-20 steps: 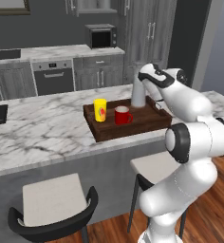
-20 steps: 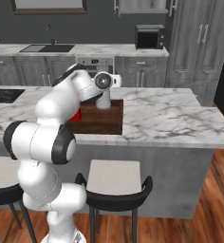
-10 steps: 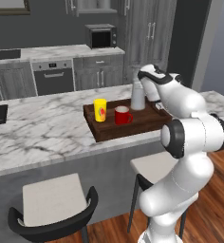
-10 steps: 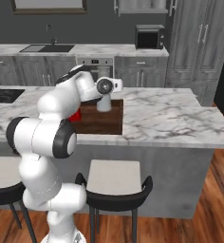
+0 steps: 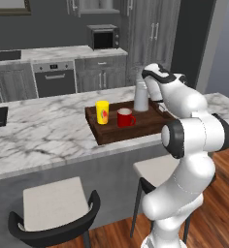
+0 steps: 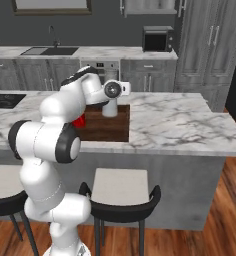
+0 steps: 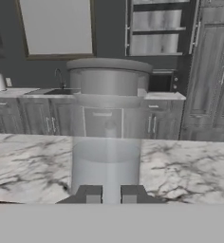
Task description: There is a tray on the dining counter. Grab the cup, mug, and pitcher and place them on the tray. The pitcher may be placed next to the tray if it cannot fit the tray.
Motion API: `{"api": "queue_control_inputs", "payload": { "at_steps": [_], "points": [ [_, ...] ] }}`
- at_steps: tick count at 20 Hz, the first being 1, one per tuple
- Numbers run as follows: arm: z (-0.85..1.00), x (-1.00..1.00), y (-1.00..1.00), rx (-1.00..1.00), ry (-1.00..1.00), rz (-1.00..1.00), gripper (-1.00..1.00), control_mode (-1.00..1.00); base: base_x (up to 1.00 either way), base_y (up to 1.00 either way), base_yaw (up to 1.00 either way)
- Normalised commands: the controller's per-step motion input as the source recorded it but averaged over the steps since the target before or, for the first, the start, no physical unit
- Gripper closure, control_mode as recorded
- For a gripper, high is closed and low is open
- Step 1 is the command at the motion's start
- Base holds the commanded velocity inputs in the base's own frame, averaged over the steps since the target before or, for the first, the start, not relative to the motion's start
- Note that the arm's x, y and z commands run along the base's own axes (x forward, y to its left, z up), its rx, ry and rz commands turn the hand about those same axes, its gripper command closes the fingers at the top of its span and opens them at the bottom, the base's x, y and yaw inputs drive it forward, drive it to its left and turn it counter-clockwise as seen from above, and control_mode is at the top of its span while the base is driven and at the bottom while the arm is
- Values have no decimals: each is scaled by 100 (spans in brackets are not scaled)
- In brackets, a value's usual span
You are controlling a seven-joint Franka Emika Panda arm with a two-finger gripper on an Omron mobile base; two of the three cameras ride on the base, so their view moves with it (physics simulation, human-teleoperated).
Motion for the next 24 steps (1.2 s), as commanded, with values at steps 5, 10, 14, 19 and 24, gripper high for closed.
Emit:
{"api": "queue_control_inputs", "payload": {
  "at_steps": [5,10,14,19,24],
  "points": [
    [-11,-1,0,0,0,0,100,-100,0,0,0],
    [0,-4,0,0,0,0,100,-100,0,0,0],
    [-1,-7,0,0,0,0,100,-100,0,0,0],
    [-6,-13,0,0,0,0,100,-100,0,0,0],
    [-11,-7,0,0,0,0,100,-100,0,0,0]
  ]
}}
